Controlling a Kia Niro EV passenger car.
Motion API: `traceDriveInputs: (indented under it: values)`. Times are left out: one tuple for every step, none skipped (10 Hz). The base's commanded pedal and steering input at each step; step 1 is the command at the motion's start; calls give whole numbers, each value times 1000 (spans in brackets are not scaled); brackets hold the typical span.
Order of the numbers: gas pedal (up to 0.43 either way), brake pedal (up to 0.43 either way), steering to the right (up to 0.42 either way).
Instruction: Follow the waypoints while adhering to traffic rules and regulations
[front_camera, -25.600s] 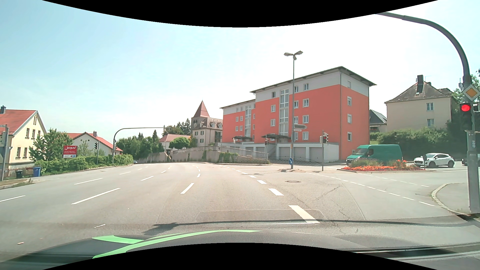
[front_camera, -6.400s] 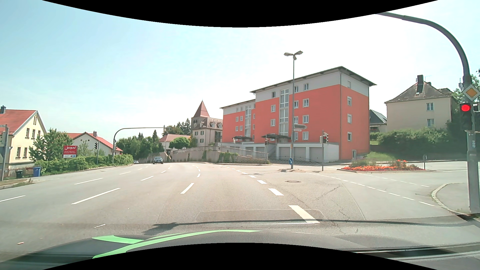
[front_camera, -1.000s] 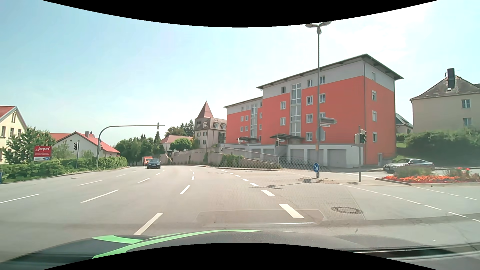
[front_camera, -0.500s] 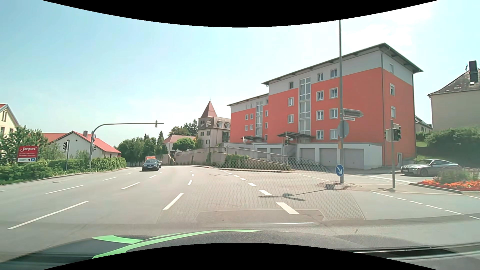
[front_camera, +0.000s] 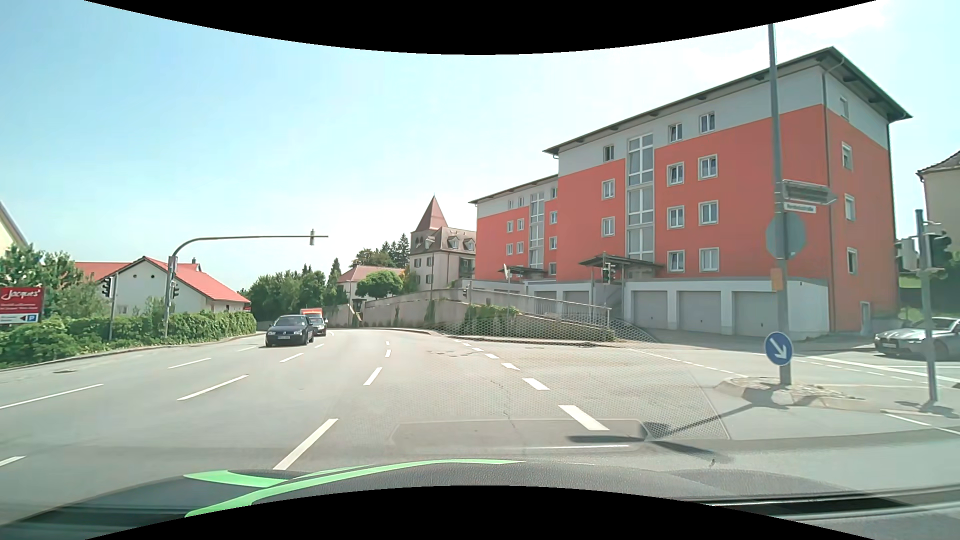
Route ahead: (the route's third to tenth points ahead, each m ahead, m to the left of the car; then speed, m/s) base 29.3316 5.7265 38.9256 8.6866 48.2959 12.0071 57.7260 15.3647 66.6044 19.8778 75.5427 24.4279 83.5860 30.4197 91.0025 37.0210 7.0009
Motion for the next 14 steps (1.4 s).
traceDriveInputs:
  values:
    - [390,0,-59]
    - [378,0,-54]
    - [378,0,-50]
    - [378,0,-48]
    - [378,0,-47]
    - [378,0,-47]
    - [378,0,-46]
    - [378,0,-45]
    - [378,0,-44]
    - [378,0,-44]
    - [378,0,-43]
    - [378,0,-42]
    - [378,0,-42]
    - [378,0,-42]
